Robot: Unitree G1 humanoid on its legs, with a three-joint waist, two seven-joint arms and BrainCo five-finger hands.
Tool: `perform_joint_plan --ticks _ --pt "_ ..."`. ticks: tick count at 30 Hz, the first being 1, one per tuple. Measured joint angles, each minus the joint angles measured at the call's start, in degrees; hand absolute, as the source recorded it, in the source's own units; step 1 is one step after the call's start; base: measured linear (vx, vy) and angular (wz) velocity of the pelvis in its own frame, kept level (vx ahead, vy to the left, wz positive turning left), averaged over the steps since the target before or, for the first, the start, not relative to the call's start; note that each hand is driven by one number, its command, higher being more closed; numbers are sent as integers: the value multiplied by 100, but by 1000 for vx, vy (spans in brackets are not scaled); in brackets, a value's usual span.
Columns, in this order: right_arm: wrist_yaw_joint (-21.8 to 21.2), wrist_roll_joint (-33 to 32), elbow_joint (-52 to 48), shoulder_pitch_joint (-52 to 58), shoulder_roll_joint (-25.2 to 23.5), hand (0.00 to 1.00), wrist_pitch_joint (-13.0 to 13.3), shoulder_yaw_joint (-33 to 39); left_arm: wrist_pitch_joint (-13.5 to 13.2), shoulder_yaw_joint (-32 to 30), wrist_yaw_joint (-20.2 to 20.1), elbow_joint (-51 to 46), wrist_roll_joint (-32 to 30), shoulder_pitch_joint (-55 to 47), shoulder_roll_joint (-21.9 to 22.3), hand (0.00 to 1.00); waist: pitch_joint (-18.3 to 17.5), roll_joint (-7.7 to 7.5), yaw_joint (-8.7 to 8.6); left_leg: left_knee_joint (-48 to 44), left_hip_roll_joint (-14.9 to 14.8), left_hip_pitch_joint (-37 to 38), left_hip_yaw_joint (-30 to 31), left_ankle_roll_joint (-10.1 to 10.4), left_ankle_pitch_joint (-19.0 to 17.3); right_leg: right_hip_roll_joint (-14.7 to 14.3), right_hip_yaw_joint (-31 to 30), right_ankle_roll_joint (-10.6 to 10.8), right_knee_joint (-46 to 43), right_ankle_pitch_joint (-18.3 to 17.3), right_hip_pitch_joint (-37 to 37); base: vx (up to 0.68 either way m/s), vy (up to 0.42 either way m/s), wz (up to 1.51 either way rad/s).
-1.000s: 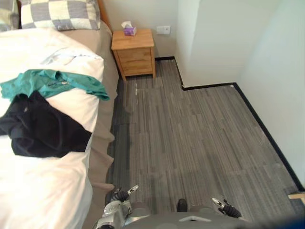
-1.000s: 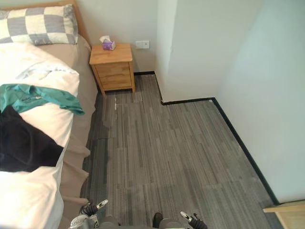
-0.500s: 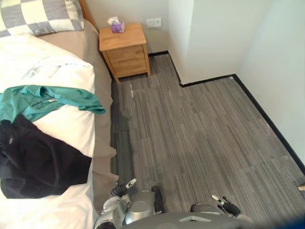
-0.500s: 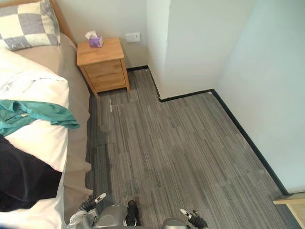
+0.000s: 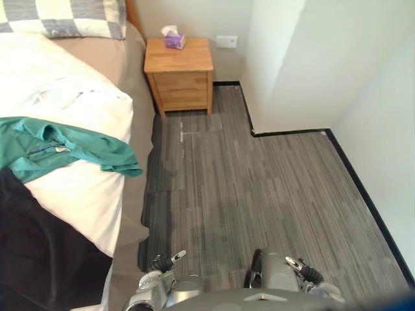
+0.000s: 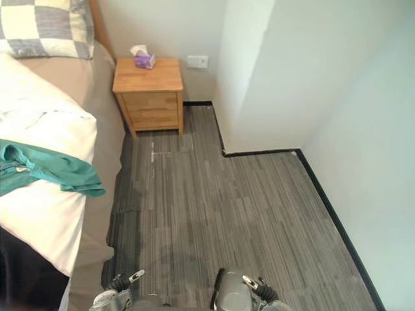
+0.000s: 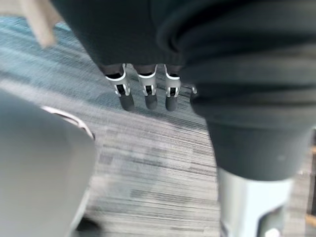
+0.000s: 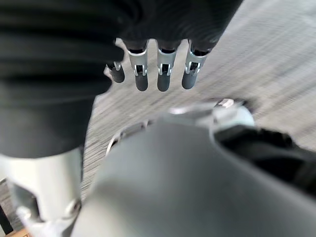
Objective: Tidy the bed and pick cloth on bed and put in laundry
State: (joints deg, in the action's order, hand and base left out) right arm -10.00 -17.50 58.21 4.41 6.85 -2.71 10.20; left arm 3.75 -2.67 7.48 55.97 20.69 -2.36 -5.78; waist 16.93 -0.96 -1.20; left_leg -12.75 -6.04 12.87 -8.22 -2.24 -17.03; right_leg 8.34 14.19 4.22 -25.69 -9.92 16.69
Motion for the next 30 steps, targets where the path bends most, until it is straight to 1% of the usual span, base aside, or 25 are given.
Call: perform_joint_plan --ticks 1,2,3,5,6,7,10,11,12,13,14,15,16,17,18,19,22,23,24,25,26,27,28,29,30 --pt "-53 18 8 -2 -53 0 -93 -2 36 -28 4 -16 -2 -7 -62 0 21 -139 -2 -43 28 60 95 177 -45 1 -292 85 1266 674 -128 422 -361 98" --pt "-74 15 22 -4 -120 0 -130 17 45 -30 6 -15 -3 -15 -94 0 47 -247 -6 -54 42 139 157 372 -99 9 -381 105 1670 1369 -287 405 -361 96" --pt "-134 48 31 -74 -7 0 -168 73 45 -89 12 69 -5 51 -20 0 232 -16 -12 -64 -129 262 274 600 -242 -162 -245 -228 1694 1688 -558 324 -313 70" --pt "-153 111 96 -168 96 0 -286 103 15 -247 19 30 -2 65 131 0 318 100 77 -123 -223 219 375 590 -219 -238 -155 -336 1269 1263 -560 241 -268 46" --pt "-151 86 100 -168 87 0 -308 142 13 -258 35 44 -8 64 143 0 311 146 58 -272 -296 243 366 608 -215 -246 -41 -378 805 858 -549 185 -239 39" --pt "-129 79 98 -168 66 0 -322 111 20 -257 45 52 -14 69 160 0 293 93 78 -370 -361 292 423 634 -213 -218 -9 -408 302 465 -452 174 -235 33" --pt "-78 -19 119 -189 12 0 -360 92 -18 -314 147 152 -71 62 104 0 155 10 116 -773 -475 171 469 620 -294 -212 24 -494 -548 -211 -146 178 -225 14" --pt "-75 -18 114 -190 49 0 -377 114 -48 -331 182 151 -53 63 104 0 128 3 107 -1205 -521 -77 537 580 -270 -228 77 -515 -548 -236 -154 157 -212 18" --pt "-81 -14 120 -177 58 0 -396 135 -91 -424 190 146 6 84 123 0 119 102 74 -2435 -664 -763 778 498 -34 -306 173 -556 -444 -263 -239 177 -210 15" --pt "-83 -15 115 -133 138 0 -395 136 -116 -426 181 143 111 103 119 0 148 302 69 -3474 -881 -1283 897 577 507 -496 296 -596 -245 -287 -480 144 -174 9" --pt "-80 -12 127 -112 183 0 -399 129 -142 -425 178 143 121 105 115 0 168 380 78 -3886 -1002 -1438 886 583 942 -596 322 -639 -120 -313 -655 204 -122 5" --pt "-77 -9 137 -84 212 0 -402 94 -169 -415 169 151 111 102 84 0 199 409 90 -4301 -1065 -1586 883 571 1170 -647 351 -727 37 -365 -929 221 -72 11" --pt "-73 -8 137 -64 206 0 -396 67 -170 -414 159 149 115 98 76 0 222 389 68 -4561 -1051 -1762 855 568 932 -643 368 -787 122 -416 -1138 337 -112 17" --pt "-74 16 176 -58 215 0 -381 64 -188 -416 134 120 121 104 83 0 228 405 75 -4646 -922 -1963 704 613 577 -620 360 -805 270 -456 -1407 283 -93 12" --pt "-74 35 213 -47 233 0 -373 79 -189 -414 124 97 120 106 104 0 238 409 81 -4471 -841 -2046 527 633 366 -602 357 -822 394 -444 -1580 271 -67 -4" --pt "-78 84 239 -38 232 0 -364 113 -189 -416 112 62 120 102 114 0 244 395 106 -3863 -662 -2090 240 635 194 -521 369 -805 521 -448 -1740 280 -19 -7" --pt "-91 90 222 -27 206 0 -356 162 -173 -423 119 -91 121 76 181 0 269 363 124 -1744 -116 -2201 -276 657 222 -358 358 -653 713 -573 -2007 290 59 4" --pt "-90 90 223 -26 189 0 -359 189 -166 -428 118 -153 122 93 189 0 328 341 159 -949 59 -2219 -368 631 490 -291 358 -595 717 -651 -2096 296 121 4" --pt "-86 94 226 -26 166 0 -359 213 -166 -443 118 -201 125 100 186 0 369 306 205 -714 138 -2210 -380 590 843 -238 343 -548 722 -701 -2157 302 143 0" --pt "-84 93 217 -12 120 0 -355 247 -146 -465 123 -244 115 91 183 0 365 265 265 -331 237 -2130 -414 568 1382 -204 247 -449 833 -767 -2276 269 126 2" --pt "-83 95 212 -20 94 0 -355 247 -128 -470 125 -239 112 99 171 0 370 229 266 -250 312 -2092 -420 513 1366 -196 164 -432 942 -775 -2326 354 128 14" --pt "-89 90 172 -32 149 0 -355 258 -87 -483 118 -254 113 151 199 0 408 284 215 -542 255 -2166 -462 659 1277 -396 -89 -537 1395 -687 -2501 365 82 23" --pt "-90 78 149 -122 116 0 -353 134 -106 -666 116 -331 109 229 125 0 598 247 292 -1884 -15 -2791 -724 886 947 -543 -240 -568 1952 -297 -2889 395 112 6" --pt "-76 78 182 -195 123 0 -356 113 -97 -704 123 -289 93 229 6 0 630 268 389 -2175 -136 -3034 -768 846 819 -572 -287 -496 2065 -341 -3034 398 171 -28" --pt "-77 80 187 -220 171 0 -351 107 -14 -693 132 -205 83 179 4 0 592 329 384 -1454 -272 -3023 -764 768 999 -641 -395 -426 2017 -550 -3108 308 204 -45"
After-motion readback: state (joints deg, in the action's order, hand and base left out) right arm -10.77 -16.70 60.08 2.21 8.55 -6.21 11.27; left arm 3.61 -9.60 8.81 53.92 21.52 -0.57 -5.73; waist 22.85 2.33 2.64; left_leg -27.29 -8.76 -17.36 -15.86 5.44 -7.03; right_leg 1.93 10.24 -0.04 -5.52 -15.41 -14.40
